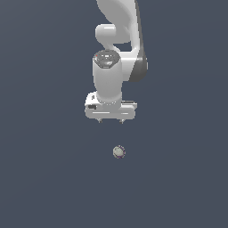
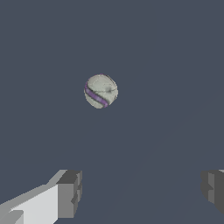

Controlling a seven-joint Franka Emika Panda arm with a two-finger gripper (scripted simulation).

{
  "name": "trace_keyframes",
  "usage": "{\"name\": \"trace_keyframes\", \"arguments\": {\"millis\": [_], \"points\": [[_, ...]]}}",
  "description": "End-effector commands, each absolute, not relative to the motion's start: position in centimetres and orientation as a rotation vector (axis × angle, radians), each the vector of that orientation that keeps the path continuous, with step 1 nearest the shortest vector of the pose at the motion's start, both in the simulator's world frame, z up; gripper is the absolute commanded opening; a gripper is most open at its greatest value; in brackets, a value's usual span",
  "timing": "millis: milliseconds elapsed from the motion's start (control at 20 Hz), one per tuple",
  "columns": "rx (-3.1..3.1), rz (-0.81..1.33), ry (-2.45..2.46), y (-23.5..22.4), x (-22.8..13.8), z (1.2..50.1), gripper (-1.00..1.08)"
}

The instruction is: Pick up the object and move it to a goal position.

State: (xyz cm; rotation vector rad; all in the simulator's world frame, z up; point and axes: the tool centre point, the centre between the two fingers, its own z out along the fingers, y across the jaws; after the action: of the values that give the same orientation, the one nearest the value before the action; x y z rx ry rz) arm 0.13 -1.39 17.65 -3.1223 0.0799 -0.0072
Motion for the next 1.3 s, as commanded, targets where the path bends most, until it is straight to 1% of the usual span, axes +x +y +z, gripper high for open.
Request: {"name": "trace_keyframes", "arguments": {"millis": [0, 450, 900, 1250], "points": [[-3.122, -0.007, 0.08, -1.4, 0.1, 17.6, 1.0], [-3.116, 0.036, -0.044, 1.5, -0.7, 17.1, 1.0], [-3.116, 0.034, -0.061, 1.5, -0.5, 17.0, 1.0], [-3.117, 0.03, -0.189, 1.7, 0.8, 16.1, 1.0]]}}
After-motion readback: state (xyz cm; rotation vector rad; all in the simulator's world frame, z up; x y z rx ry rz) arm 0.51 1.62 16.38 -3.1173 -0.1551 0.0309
